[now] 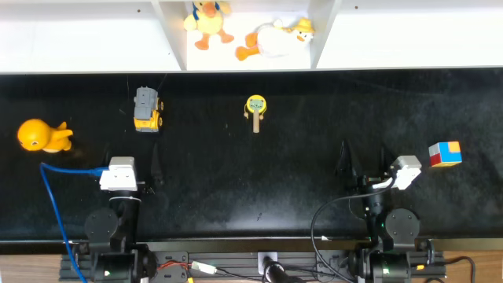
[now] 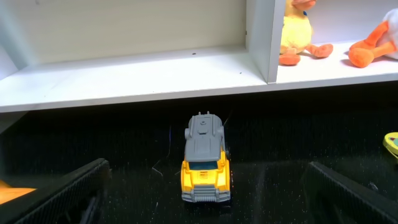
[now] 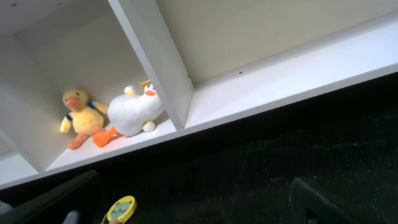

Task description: Store Toys

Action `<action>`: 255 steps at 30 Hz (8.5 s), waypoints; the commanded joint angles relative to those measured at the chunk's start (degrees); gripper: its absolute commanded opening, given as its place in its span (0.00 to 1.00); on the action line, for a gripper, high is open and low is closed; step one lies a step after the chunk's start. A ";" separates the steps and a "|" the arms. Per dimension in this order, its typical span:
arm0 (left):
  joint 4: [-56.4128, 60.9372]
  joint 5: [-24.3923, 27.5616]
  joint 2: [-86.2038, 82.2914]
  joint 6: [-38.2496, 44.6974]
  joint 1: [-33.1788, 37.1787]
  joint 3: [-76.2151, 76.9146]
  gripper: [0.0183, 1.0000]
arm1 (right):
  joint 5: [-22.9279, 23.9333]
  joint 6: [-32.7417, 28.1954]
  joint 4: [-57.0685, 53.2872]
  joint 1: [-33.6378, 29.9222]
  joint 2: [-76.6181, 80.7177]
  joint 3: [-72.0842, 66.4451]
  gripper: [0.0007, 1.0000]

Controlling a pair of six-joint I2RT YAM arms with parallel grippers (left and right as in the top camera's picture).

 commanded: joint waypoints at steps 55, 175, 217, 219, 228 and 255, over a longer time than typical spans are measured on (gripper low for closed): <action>-37.57 -7.65 51.74 -1.97 8.98 60.81 1.00 | 0.26 0.02 0.26 0.39 -0.44 -0.74 1.00; -21.44 15.43 89.26 16.26 44.59 58.34 0.47 | 0.26 0.02 0.26 0.39 -0.44 -0.74 0.99; 1.07 10.27 89.96 0.92 24.63 67.89 0.39 | 0.26 0.02 0.26 0.39 -0.44 -0.74 0.99; 1.38 10.25 90.27 -0.35 24.63 68.00 0.38 | 0.26 0.02 0.26 0.39 -0.44 -0.74 1.00; 1.31 12.66 94.75 -3.45 24.63 70.58 0.34 | 0.26 0.02 0.26 0.39 -0.44 -0.74 1.00; -9.60 8.66 103.86 -3.54 22.71 84.52 0.35 | 0.26 0.02 0.26 0.39 -0.44 -0.74 1.00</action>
